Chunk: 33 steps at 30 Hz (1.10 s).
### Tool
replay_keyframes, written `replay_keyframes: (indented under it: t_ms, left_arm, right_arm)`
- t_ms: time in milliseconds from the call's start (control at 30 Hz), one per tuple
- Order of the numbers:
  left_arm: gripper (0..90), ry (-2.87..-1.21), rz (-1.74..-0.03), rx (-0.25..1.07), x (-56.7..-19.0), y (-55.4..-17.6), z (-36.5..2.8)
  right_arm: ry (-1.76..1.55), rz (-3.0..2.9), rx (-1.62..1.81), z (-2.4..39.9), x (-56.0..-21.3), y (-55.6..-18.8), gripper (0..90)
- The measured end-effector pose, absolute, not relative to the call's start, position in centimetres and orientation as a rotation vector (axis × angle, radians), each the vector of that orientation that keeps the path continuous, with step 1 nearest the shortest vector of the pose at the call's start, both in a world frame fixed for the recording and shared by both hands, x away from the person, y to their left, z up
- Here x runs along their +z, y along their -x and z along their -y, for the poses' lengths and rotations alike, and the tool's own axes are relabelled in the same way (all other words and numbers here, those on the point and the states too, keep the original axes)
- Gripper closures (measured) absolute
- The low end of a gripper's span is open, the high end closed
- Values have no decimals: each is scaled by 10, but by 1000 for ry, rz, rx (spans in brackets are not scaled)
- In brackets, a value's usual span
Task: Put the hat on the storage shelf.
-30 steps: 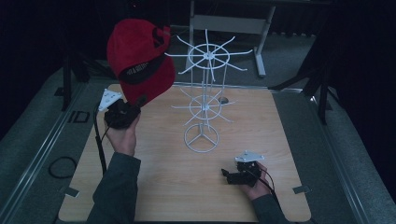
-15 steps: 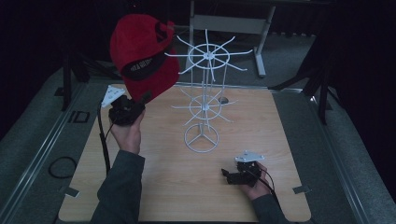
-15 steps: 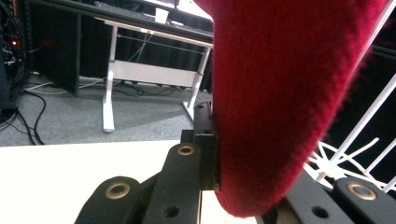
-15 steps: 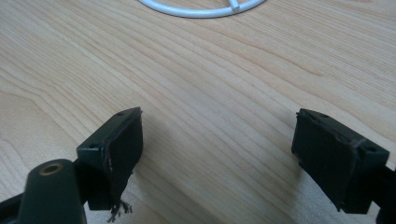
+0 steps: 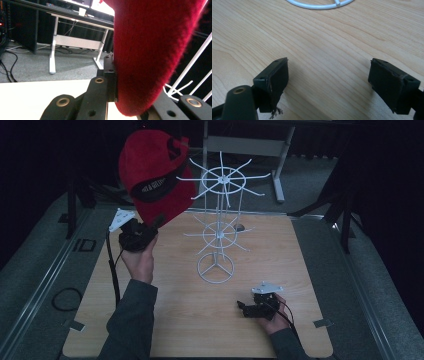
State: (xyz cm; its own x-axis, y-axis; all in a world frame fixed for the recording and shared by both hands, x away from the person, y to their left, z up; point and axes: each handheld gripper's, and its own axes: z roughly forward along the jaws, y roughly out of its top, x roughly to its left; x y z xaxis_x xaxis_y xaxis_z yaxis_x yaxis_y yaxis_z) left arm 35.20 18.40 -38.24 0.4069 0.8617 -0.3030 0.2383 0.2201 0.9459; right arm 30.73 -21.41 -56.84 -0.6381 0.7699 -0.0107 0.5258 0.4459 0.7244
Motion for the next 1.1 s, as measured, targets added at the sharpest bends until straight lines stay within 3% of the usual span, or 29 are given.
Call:
replay_keyframes:
  t_ms: [1100]
  left_arm:
    - [857, -1371, -1075, 569, -385, -355, -172]
  right_arm:
    - [-1103, -2364, 1006, 214, -568, -307, 164]
